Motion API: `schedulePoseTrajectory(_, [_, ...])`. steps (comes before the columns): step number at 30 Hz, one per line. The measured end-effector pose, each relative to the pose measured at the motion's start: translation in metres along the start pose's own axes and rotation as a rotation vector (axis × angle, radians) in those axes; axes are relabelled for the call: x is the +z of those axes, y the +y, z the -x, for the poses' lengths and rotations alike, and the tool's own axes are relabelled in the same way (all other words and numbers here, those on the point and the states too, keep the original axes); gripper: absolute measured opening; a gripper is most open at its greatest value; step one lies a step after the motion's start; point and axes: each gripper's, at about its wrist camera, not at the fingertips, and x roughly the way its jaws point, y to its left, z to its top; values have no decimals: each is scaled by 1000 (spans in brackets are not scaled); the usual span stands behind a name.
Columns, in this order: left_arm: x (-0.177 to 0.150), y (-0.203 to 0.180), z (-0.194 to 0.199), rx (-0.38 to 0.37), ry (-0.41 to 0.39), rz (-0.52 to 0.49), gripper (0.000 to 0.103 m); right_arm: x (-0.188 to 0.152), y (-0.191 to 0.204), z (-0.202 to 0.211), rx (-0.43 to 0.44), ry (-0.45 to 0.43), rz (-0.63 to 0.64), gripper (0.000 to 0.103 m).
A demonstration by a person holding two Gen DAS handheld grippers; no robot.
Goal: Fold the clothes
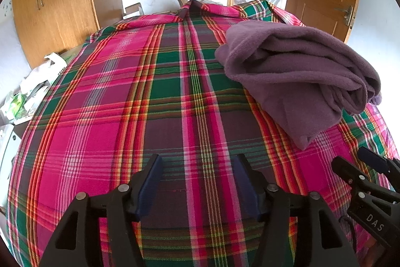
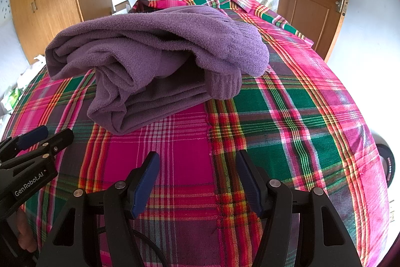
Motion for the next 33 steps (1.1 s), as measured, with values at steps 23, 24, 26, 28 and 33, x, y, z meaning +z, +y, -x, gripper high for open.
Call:
schedulePoseTrajectory(23, [0,0,0,-6,2,1,61,0,1,0,3,2,-3,66])
schedulePoseTrajectory(24, [0,0,0,-8,2,3,61,0,1,0,4,2,-3,66])
schedulePoseTrajectory(26, [-1,1,1,-23,0,8,61,0,0,0,7,3,-5,66])
schedulePoseTrajectory(28, [0,3,2,-64,2,10,61,0,-1,0,13,2,-6,66])
schedulePoseTrajectory(33, [8,0,12,-153,3,-10,58,2,-6,0,57,-1,-11,68])
